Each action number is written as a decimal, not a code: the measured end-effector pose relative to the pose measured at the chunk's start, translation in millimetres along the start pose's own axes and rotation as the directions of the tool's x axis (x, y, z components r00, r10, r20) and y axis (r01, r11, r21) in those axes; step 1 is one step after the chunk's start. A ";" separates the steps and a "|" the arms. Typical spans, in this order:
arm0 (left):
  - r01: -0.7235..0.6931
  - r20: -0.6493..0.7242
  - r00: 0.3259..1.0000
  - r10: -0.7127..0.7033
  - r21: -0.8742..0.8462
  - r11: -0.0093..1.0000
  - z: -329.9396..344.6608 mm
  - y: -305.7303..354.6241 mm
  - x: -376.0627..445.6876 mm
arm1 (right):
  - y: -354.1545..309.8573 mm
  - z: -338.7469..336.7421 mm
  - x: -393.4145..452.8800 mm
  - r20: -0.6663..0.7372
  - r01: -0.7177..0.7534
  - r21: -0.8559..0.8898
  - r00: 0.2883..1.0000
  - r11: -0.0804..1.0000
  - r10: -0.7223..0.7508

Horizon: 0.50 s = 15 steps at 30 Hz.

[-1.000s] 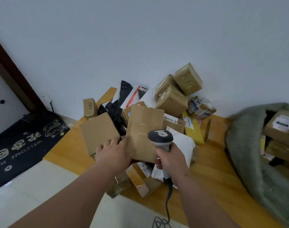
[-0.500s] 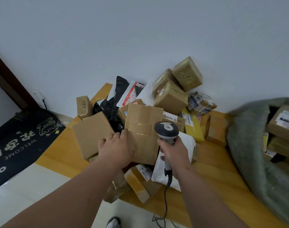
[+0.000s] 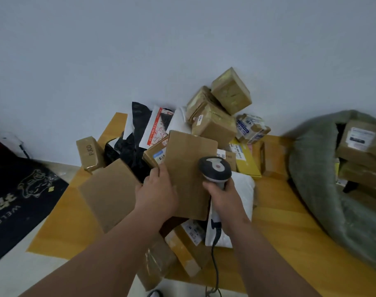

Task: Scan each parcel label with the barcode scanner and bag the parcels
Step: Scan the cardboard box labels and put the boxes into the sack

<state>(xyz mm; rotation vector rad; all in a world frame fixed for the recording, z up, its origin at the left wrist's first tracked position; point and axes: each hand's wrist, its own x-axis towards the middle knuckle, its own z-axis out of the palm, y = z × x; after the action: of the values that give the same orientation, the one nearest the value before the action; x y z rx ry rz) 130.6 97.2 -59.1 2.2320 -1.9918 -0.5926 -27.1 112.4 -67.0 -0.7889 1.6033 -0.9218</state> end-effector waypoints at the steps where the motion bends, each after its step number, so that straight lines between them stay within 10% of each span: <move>1: -0.022 -0.040 0.999 0.020 -0.066 0.998 -5.0 2.5 -0.2 | -1.5 -2.0 -0.7 -0.013 0.011 0.051 1.000 0.999 -0.011; 8: -0.174 -0.207 0.976 0.062 -0.581 0.795 -40.6 36.1 -3.8 | -13.9 -26.8 -9.6 -0.160 0.119 0.246 0.984 0.962 -0.081; 15: -0.017 0.061 0.990 0.125 -0.840 0.542 -43.4 70.9 -23.9 | -11.5 -66.0 -18.8 -0.244 0.171 0.360 0.966 0.917 -0.084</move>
<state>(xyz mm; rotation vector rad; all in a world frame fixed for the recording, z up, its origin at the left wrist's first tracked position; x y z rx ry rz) 77.3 102.1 8.9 1.4982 -1.3180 -1.3429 -87.5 134.0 -39.8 -0.5346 1.5065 -1.4091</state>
